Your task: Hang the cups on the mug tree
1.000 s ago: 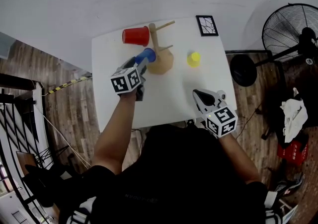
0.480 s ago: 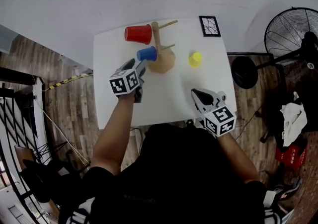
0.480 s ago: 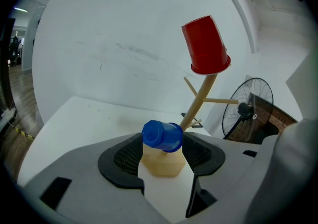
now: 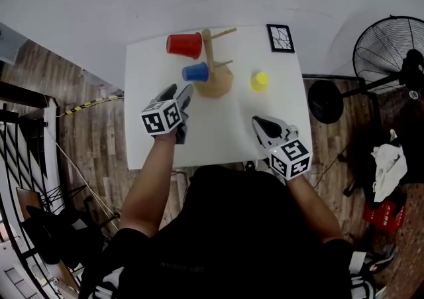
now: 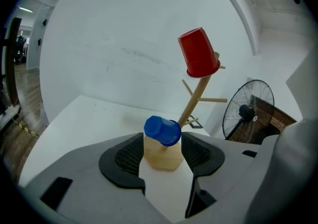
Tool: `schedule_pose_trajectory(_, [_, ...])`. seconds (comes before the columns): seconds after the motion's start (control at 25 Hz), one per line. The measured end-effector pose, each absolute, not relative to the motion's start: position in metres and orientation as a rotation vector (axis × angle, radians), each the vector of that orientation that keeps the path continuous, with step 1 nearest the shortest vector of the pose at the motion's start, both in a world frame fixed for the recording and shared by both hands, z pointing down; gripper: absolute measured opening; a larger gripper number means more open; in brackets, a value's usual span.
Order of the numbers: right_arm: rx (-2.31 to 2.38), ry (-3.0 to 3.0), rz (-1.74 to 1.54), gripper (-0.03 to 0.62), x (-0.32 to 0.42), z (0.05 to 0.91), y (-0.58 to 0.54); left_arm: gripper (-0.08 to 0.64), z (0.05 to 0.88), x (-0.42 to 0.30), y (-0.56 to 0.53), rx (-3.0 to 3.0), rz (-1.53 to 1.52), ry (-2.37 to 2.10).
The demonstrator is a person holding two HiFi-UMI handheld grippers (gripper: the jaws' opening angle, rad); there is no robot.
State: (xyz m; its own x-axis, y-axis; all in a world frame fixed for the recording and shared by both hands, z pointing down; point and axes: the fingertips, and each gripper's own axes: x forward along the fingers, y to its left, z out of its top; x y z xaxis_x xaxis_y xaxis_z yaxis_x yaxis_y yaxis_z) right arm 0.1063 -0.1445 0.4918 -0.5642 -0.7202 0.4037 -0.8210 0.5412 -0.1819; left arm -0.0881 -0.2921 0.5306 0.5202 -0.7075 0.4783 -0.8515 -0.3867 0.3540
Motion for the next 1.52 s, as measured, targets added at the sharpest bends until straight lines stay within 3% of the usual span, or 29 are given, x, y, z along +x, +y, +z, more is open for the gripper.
schedule_pose_trajectory(0.44, [1.223,-2.539,0.499,0.006,0.11,0.491,-0.161,0.026,0.527,-0.103,-0.264,2.193,0.324,-1.362])
schedule_pose_trajectory(1.52, [1.172,-2.231,0.198,0.028,0.173,0.557,-0.277,0.017,0.575,-0.062,-0.153,2.218,0.821,-1.251])
